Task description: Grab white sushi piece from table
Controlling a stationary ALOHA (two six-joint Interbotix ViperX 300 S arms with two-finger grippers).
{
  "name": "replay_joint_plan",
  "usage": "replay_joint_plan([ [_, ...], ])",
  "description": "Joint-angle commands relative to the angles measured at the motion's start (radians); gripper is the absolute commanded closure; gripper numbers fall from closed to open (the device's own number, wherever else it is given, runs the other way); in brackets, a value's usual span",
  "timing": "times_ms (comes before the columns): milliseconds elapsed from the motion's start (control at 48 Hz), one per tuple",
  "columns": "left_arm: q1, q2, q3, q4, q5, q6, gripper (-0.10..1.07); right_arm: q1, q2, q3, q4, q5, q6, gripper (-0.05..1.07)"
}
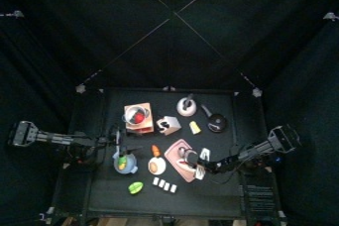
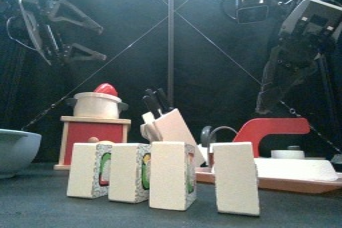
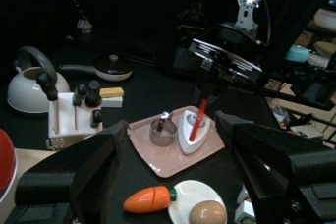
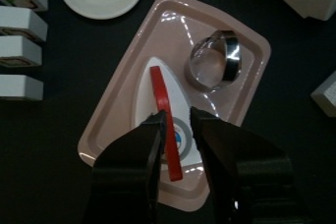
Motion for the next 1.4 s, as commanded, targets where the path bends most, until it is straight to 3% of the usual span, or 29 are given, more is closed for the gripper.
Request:
replay_joint_plan([
  [0,-0.002,0.003,-0.011,0.000,-0.005,0.002,-0.05,0.029,-0.044,-0.020,0.005,0.020,0.000,0.35],
  [208,-0.002,0.002,-0.012,0.000,-0.003,0.002,-0.05,0.067,-0.049,-0.040,0.023,0.020,0.011,0.35],
  [375,-0.002,0.003,-0.011,0.000,-0.003,0.002,-0.05,0.069,-0.020,-0.089,0.158,0.020,0.008,0.35],
  [479,-0.002,0.002,-0.011,0.000,0.002,0.002,-0.05,0.080,0.017,-0.135,0.227,0.018,0.000,0.35],
  [854,-0.002,0.003,-0.011,-0.003,0.009,0.000,-0.05,0.115,0.183,-0.341,0.311,0.040,0.003,0.33],
  [1062,-0.005,0.002,-0.011,-0.006,0.009,0.000,-0.05,0.132,0.290,-0.454,0.307,0.084,0.000,0.21],
  [1375,-0.008,0.002,-0.009,-0.006,0.009,0.000,-0.05,0.132,0.417,-0.537,0.316,0.115,-0.071,0.04],
])
